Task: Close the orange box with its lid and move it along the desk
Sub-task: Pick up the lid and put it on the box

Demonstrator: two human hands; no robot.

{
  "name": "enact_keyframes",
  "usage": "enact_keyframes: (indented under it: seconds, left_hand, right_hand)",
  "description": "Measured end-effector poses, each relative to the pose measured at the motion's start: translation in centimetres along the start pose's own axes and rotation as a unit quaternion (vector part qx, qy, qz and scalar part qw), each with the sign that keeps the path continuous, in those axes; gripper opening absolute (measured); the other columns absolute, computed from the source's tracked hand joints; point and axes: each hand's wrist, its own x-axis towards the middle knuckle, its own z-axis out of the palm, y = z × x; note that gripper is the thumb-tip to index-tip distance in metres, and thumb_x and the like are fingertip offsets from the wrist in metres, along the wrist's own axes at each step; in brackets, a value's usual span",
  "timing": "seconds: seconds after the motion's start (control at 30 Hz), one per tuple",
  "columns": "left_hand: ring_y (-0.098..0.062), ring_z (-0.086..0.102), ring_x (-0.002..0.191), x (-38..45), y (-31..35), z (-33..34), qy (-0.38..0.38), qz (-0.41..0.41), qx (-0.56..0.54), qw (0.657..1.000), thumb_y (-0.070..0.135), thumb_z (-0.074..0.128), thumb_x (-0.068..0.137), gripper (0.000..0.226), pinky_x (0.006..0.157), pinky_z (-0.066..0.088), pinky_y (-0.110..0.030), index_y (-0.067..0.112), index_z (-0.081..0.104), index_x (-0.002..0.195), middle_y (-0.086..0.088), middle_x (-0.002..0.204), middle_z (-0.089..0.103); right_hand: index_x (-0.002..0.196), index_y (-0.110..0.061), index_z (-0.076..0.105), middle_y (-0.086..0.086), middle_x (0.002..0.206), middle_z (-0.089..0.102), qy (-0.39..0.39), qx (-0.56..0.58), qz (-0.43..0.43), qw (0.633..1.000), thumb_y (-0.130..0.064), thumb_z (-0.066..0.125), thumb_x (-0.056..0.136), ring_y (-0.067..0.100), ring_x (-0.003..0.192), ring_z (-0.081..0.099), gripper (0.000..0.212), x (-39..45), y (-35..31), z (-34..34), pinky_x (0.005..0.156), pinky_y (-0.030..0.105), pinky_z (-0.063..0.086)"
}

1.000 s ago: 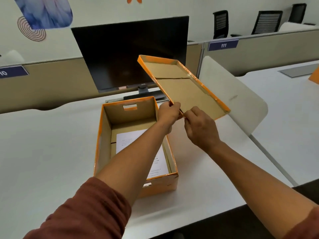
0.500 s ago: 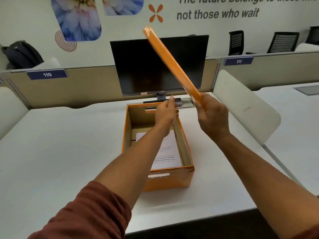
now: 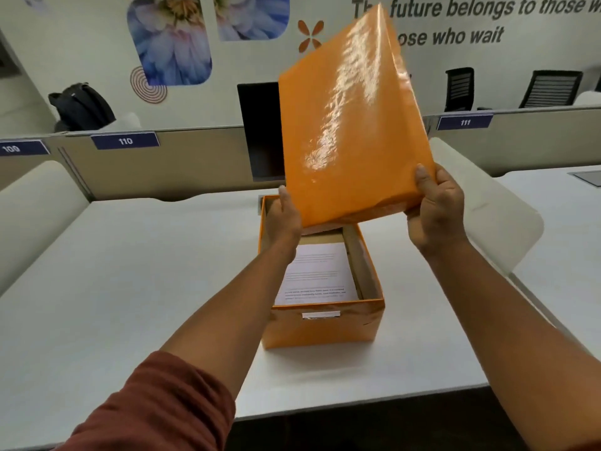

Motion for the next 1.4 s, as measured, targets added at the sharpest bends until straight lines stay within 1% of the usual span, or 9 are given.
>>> enact_keyframes:
  seconds: [0.13, 0.3, 0.4, 0.47, 0.73, 0.87, 0.97, 1.13, 1.4]
  left_hand:
    - [-0.029, 0.061, 0.103, 0.7, -0.3, -3.2, 0.026, -0.042, 0.006, 0.999, 0.062, 0.023, 0.097, 0.055, 0.093, 0.051, -0.047, 0.022, 0.055, 0.117, -0.006, 0.118, 0.062]
    - [-0.014, 0.057, 0.073, 0.5, -2.9, -6.2, 0.065, 0.012, 0.102, 0.993, 0.057, 0.030, 0.099, 0.044, 0.073, 0.048, -0.035, 0.026, 0.057, 0.082, 0.001, 0.089, 0.061]
    - [-0.013, 0.057, 0.068, 0.1, -4.4, -7.2, 0.062, 0.003, 0.140, 0.988, 0.057, 0.032, 0.098, 0.047, 0.067, 0.048, -0.032, 0.028, 0.053, 0.067, 0.004, 0.076, 0.059]
    - [-0.010, 0.056, 0.066, -0.2, -5.2, -7.5, 0.062, -0.001, 0.152, 0.986, 0.057, 0.033, 0.098, 0.046, 0.061, 0.045, -0.028, 0.027, 0.057, 0.071, 0.004, 0.076, 0.059]
    - [-0.018, 0.060, 0.069, -1.2, -7.8, -8.2, 0.061, -0.055, 0.161, 0.983, 0.057, 0.038, 0.097, 0.045, 0.066, 0.049, -0.032, 0.027, 0.054, 0.069, 0.003, 0.075, 0.060]
    - [-0.024, 0.060, 0.080, -1.7, -9.1, -8.1, 0.049, -0.095, 0.141, 0.984, 0.056, 0.041, 0.096, 0.041, 0.069, 0.047, -0.035, 0.020, 0.059, 0.088, -0.001, 0.086, 0.061]
    - [-0.027, 0.061, 0.085, -2.0, -10.0, -8.0, 0.036, -0.101, 0.154, 0.982, 0.055, 0.041, 0.096, 0.043, 0.073, 0.049, -0.036, 0.017, 0.061, 0.094, -0.004, 0.092, 0.062]
    - [-0.012, 0.053, 0.064, -2.6, -11.1, -8.0, 0.030, -0.073, 0.174, 0.982, 0.055, 0.041, 0.096, 0.042, 0.058, 0.040, -0.027, 0.027, 0.053, 0.068, 0.007, 0.072, 0.056]
    - [-0.012, 0.058, 0.066, -2.7, -11.5, -8.1, 0.023, -0.091, 0.156, 0.983, 0.060, 0.051, 0.089, 0.039, 0.068, 0.050, -0.034, 0.031, 0.054, 0.063, 0.011, 0.069, 0.058]
  right_hand:
    - [0.139, -0.020, 0.043, 0.008, 0.139, 0.054, -0.033, 0.049, 0.089, 0.994, -0.028, 0.049, 0.100, 0.031, 0.121, 0.057, 0.040, -0.8, 1.8, -0.8, 0.097, 0.046, 0.052]
    - [0.139, -0.020, 0.050, -0.001, 0.123, 0.064, -0.038, -0.090, 0.108, 0.989, -0.034, 0.051, 0.099, 0.022, 0.108, 0.063, 0.042, -2.2, 4.4, -1.8, 0.075, 0.033, 0.057]
    - [0.115, -0.025, 0.063, 0.001, 0.112, 0.067, -0.001, -0.188, 0.101, 0.977, -0.040, 0.051, 0.098, 0.018, 0.098, 0.065, 0.025, -3.0, 6.4, -2.4, 0.070, 0.030, 0.054]
    - [0.103, -0.027, 0.064, 0.003, 0.108, 0.067, 0.010, -0.238, 0.102, 0.966, -0.041, 0.052, 0.097, 0.020, 0.096, 0.064, 0.020, -3.4, 7.6, -2.8, 0.072, 0.033, 0.052]
    - [0.119, -0.019, 0.066, -0.003, 0.105, 0.066, 0.018, -0.321, 0.080, 0.943, -0.040, 0.053, 0.097, 0.020, 0.097, 0.062, 0.033, -4.5, 10.0, -3.6, 0.075, 0.032, 0.050]
    - [0.124, -0.014, 0.065, -0.001, 0.114, 0.063, 0.022, -0.358, 0.090, 0.929, -0.040, 0.053, 0.097, 0.023, 0.104, 0.058, 0.040, -4.7, 11.0, -4.5, 0.089, 0.042, 0.051]
    - [0.120, -0.015, 0.068, -0.002, 0.113, 0.063, 0.025, -0.372, 0.094, 0.923, -0.041, 0.052, 0.097, 0.022, 0.102, 0.058, 0.038, -5.1, 11.8, -5.0, 0.087, 0.040, 0.049]
    - [0.120, -0.018, 0.067, -0.003, 0.108, 0.064, 0.019, -0.395, 0.091, 0.914, -0.044, 0.049, 0.097, 0.022, 0.097, 0.060, 0.039, -6.0, 12.8, -6.4, 0.079, 0.037, 0.048]
    - [0.098, -0.018, 0.069, 0.004, 0.094, 0.066, 0.000, -0.446, 0.082, 0.891, -0.041, 0.044, 0.099, 0.025, 0.087, 0.060, 0.034, -7.2, 14.1, -7.5, 0.073, 0.035, 0.045]
